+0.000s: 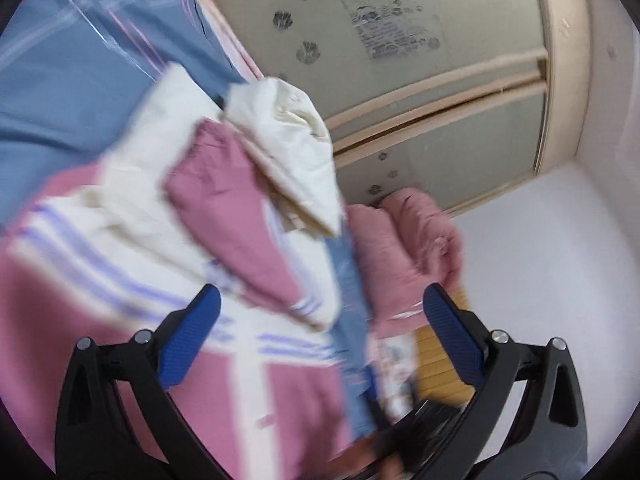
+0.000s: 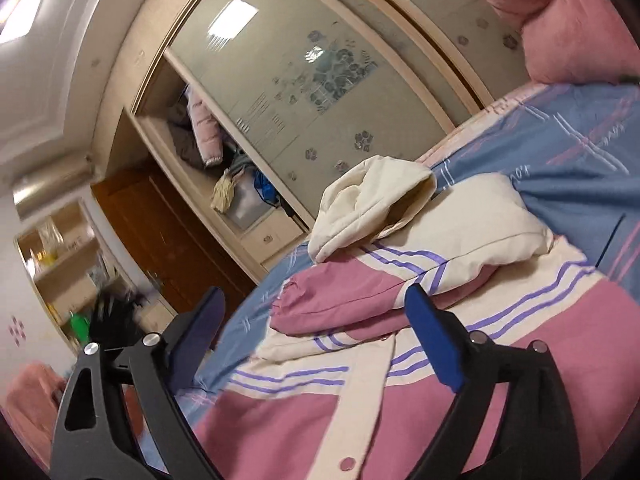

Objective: Fold large clothes
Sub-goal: 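Grasp the white hood with the left gripper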

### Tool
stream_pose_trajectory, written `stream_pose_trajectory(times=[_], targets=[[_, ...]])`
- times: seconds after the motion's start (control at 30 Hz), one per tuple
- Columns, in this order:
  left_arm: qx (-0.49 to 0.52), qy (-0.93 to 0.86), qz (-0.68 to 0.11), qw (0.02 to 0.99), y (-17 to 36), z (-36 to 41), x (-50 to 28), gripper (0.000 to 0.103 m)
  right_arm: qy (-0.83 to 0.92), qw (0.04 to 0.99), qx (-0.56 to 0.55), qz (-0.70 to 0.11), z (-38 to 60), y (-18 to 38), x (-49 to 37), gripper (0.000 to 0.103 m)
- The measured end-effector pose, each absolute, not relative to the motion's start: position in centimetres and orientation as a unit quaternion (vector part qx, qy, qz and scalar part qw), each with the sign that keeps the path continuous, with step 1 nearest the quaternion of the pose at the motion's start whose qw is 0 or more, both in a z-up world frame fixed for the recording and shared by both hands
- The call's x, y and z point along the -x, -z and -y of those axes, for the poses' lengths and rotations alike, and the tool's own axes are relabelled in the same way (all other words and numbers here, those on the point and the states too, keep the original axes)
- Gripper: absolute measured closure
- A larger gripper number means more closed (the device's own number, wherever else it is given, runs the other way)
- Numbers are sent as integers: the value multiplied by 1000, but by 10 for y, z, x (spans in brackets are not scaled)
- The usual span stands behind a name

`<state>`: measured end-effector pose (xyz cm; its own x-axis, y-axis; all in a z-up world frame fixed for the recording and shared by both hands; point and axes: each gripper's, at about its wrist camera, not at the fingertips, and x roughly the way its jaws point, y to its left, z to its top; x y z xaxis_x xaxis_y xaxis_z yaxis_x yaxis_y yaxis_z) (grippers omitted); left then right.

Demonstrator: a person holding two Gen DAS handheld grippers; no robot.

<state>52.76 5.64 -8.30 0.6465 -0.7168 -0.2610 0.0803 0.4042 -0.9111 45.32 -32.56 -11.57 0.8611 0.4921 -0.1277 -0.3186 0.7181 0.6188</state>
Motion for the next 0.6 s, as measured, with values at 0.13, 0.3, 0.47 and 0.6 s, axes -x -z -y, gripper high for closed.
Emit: stream_pose_trajectory(times=[0.13,0.3,0.47,0.6], targets=[[544,264,-333,723,89,-33,-602,2,-224,910,-321,-138,336,122,-453,12],[569,225,-335,717,117,-14,-681,3,-220,900,-356,-124,360,125,-456,12],[558,196,-368,717,155,12,-725,20,-211,890,-386,-119,387,128,-461,12],[599,155,-339,709,172,10,-733,50,-209,880,-407,-125,396,133,-467,12]])
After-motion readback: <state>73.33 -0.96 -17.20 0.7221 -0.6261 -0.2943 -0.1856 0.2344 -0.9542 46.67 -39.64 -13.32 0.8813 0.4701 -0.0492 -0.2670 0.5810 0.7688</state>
